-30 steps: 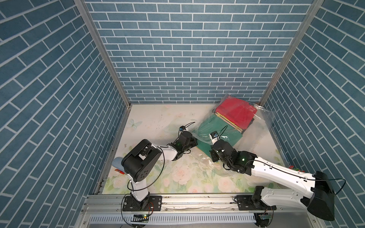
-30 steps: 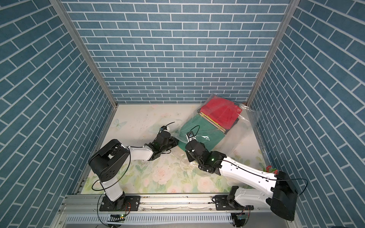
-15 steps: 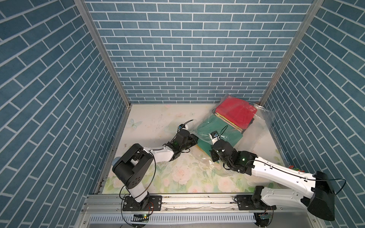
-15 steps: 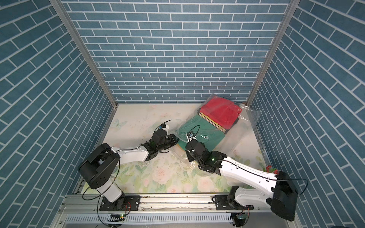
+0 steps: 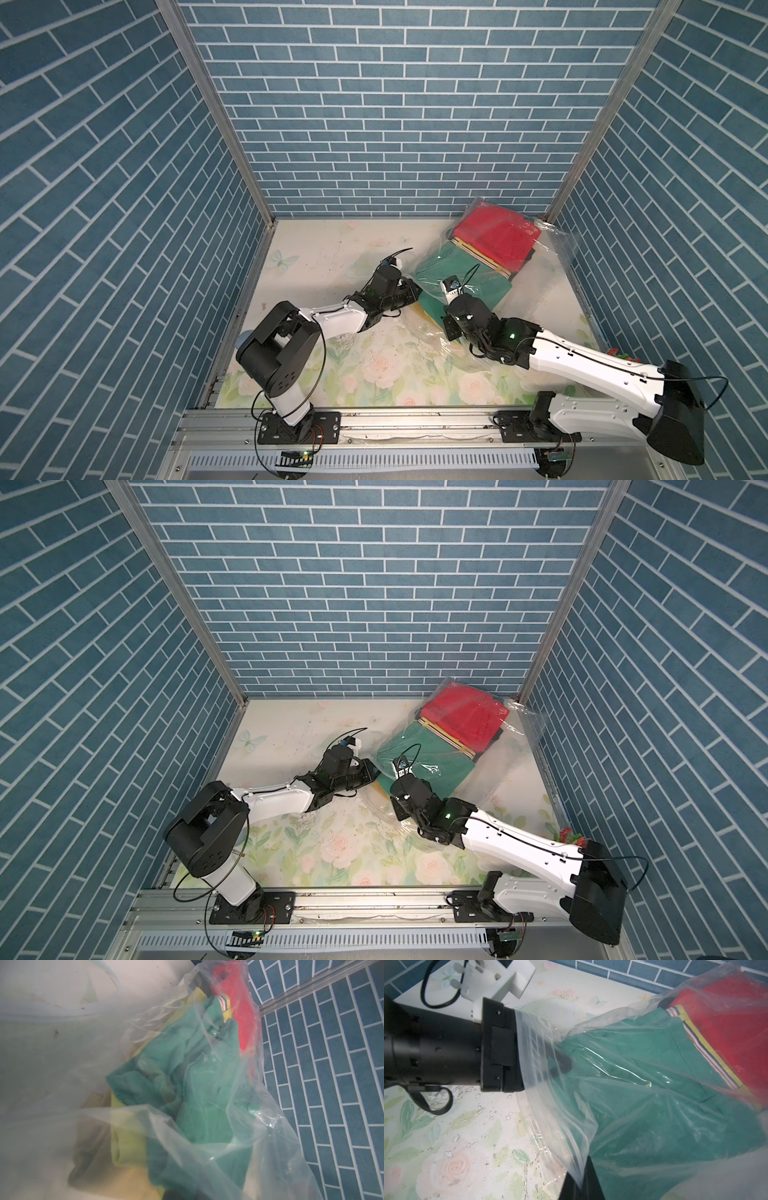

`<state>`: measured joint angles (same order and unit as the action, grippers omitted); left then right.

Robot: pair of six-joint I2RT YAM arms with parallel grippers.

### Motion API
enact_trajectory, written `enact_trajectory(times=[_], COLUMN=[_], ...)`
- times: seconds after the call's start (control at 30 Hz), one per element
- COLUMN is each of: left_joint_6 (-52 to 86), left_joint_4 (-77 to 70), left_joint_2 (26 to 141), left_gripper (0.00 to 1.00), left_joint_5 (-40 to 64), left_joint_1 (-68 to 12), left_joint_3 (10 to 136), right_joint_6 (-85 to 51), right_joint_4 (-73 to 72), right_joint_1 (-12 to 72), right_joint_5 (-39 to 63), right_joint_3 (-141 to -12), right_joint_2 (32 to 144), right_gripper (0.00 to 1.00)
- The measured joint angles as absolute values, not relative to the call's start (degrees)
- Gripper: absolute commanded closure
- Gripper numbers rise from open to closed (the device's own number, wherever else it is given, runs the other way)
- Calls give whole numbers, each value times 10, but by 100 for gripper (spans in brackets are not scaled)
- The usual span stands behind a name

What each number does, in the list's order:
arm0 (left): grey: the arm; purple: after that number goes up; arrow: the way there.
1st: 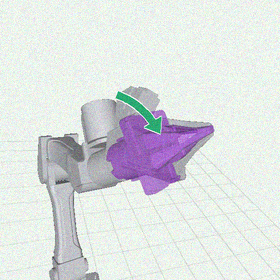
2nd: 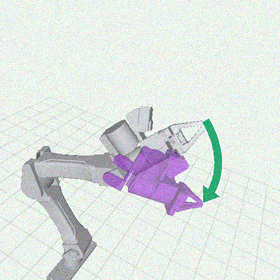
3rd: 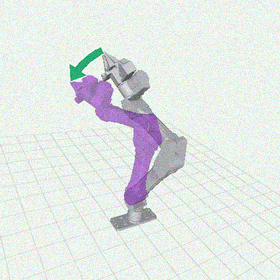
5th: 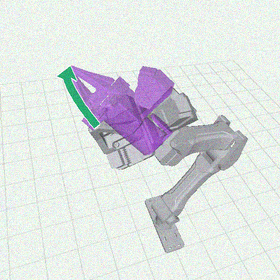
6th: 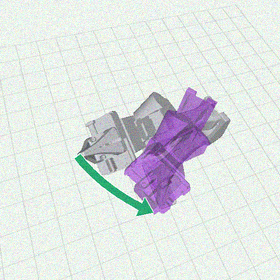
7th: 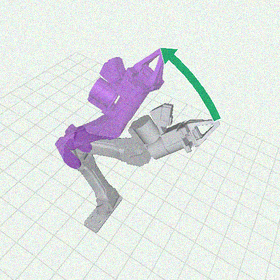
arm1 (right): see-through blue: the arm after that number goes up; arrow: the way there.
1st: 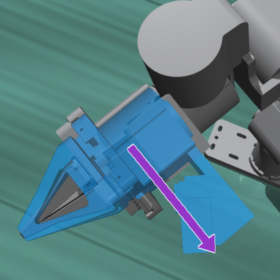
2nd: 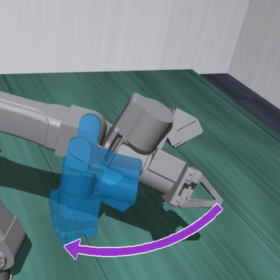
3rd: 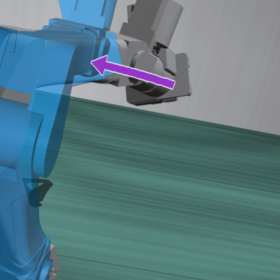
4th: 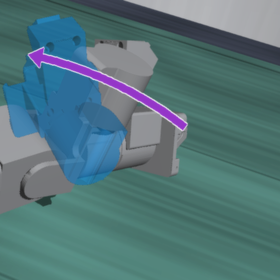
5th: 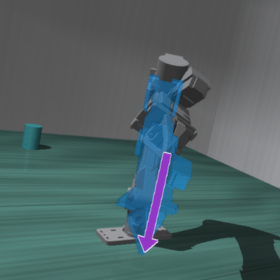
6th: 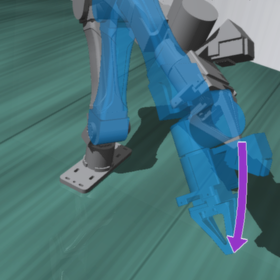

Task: Take the trousers out of the vacuum bag
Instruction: Take out the trousers from the vacuum bag.

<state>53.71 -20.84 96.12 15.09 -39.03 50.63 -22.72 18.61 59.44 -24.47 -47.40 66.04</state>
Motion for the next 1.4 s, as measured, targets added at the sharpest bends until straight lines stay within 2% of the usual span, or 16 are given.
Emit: enact_trajectory(times=[0.17, 0.23, 0.4, 0.47, 0.67, 0.97, 1.13, 1.4], left_joint_6=[516, 513, 506, 506, 501, 486, 495, 558], left_joint_4=[-201, -205, -220, -222, -216, -178, -201, -332], left_joint_2=[961, 962, 966, 971, 993, 1000, 1011, 1049], left_gripper=[100, 83, 64, 62, 47, 30, 30, 43], left_joint_5=[180, 190, 214, 215, 208, 154, 152, 170], left_joint_1=[-390, -390, -390, -390, -390, -396, -397, -399], left_joint_3=[525, 525, 525, 525, 526, 526, 519, 476], right_joint_6=[-227, -227, -227, -227, -227, -227, -227, -227], right_joint_4=[186, 186, 186, 186, 187, 188, 188, 189], right_joint_1=[594, 594, 594, 594, 592, 592, 592, 591], right_joint_5=[-246, -246, -248, -248, -249, -249, -250, -250], right_joint_3=[-474, -474, -474, -474, -474, -474, -474, -474], right_joint_2=[660, 660, 660, 660, 660, 660, 660, 660], right_gripper=[100, 100, 100, 100, 100, 100, 100, 100])
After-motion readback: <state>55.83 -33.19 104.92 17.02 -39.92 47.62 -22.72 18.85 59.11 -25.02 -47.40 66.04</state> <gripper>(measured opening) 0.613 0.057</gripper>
